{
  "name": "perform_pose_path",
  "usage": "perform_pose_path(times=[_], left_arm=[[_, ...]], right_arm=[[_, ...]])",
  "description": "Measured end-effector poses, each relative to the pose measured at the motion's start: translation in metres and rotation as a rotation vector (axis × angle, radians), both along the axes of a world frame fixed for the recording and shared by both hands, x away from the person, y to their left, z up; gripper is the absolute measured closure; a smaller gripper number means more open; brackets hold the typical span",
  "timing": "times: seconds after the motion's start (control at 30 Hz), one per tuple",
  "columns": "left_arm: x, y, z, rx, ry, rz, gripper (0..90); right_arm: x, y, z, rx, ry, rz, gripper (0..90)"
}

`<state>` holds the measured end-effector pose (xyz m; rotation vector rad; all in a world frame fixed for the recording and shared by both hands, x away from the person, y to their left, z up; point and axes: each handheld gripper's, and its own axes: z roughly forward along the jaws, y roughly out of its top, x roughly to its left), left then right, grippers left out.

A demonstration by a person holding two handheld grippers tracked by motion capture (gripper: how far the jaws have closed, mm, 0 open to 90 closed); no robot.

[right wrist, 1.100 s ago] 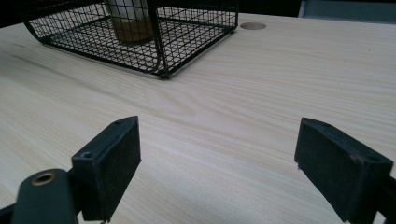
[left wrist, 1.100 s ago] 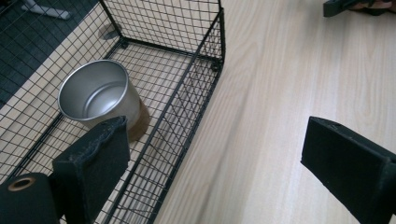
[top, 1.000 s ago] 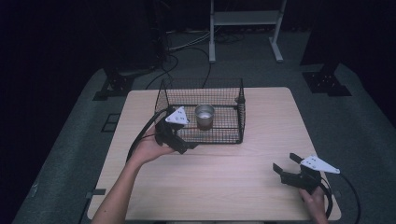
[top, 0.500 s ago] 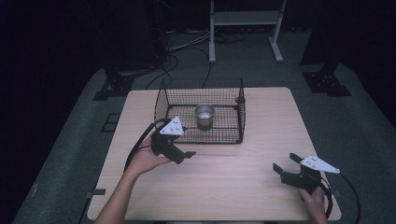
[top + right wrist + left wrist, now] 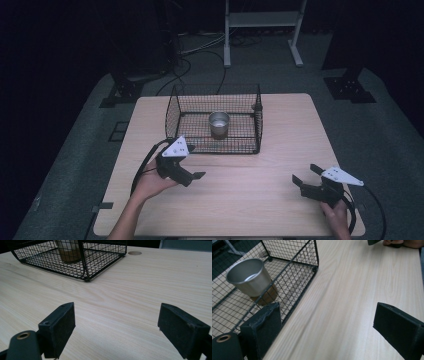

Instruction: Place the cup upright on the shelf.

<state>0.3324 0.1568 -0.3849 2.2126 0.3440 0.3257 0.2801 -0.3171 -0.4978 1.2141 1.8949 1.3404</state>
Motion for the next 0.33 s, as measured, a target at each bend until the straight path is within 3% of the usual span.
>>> perform_pose_path(times=[0.13,0.33], left_arm=[[-0.008,0.009,-0.008,-0.006,0.001,0.014,6.9],[-0.022,0.021,-0.020,-0.049,0.014,0.032,6.9]], right_arm=[[0.000,0.000,0.000,0.001,0.001,0.000,13.7],[0.000,0.000,0.000,-0.002,0.004,-0.002,13.7]])
